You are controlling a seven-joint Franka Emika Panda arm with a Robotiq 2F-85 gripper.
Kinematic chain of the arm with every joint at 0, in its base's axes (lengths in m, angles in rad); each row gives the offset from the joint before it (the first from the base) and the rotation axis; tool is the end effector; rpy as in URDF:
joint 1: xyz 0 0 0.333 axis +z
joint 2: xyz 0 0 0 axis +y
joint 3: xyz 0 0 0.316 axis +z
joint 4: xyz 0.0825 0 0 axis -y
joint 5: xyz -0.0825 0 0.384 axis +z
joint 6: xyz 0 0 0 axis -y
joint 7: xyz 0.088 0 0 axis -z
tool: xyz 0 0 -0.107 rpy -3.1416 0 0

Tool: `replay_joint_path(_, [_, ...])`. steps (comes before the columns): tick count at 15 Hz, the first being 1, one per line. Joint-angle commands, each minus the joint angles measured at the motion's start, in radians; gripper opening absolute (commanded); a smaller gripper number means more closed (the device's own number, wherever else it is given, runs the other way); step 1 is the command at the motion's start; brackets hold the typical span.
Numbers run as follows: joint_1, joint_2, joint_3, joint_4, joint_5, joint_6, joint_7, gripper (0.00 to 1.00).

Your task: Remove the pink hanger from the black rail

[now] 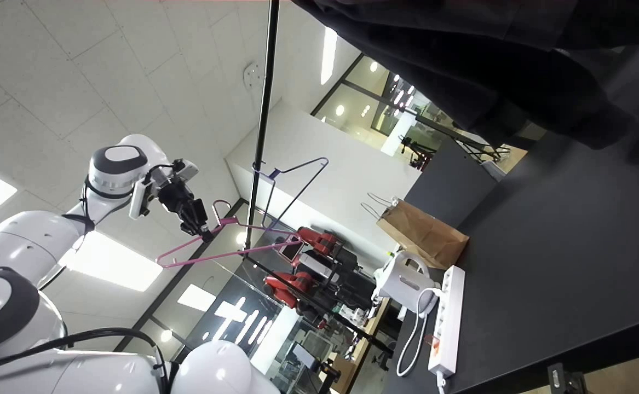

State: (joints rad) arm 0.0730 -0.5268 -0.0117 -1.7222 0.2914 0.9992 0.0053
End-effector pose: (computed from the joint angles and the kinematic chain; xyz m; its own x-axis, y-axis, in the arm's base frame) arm 0.2999 0.0560 0.7487 0.9616 0.2122 -0.1743 0.1601 -0.9489 -0.2720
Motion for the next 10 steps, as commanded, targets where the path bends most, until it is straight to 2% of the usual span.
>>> replay_joint_path(1, [-0.056, 0.073, -0.048, 0.051, -0.005, -0.13, -0.015, 0.02])
replay_joint_path(4, [-0.101, 0.124, -0.09, 0.063, -0.006, -0.203, -0.04, 0.02])
replay_joint_path(6, [-0.135, 0.143, -0.096, 0.063, -0.022, -0.188, -0.023, 0.02])
replay_joint_path(10, [-0.188, 0.156, -0.064, 0.012, -0.108, 0.032, 0.06, 0.02])
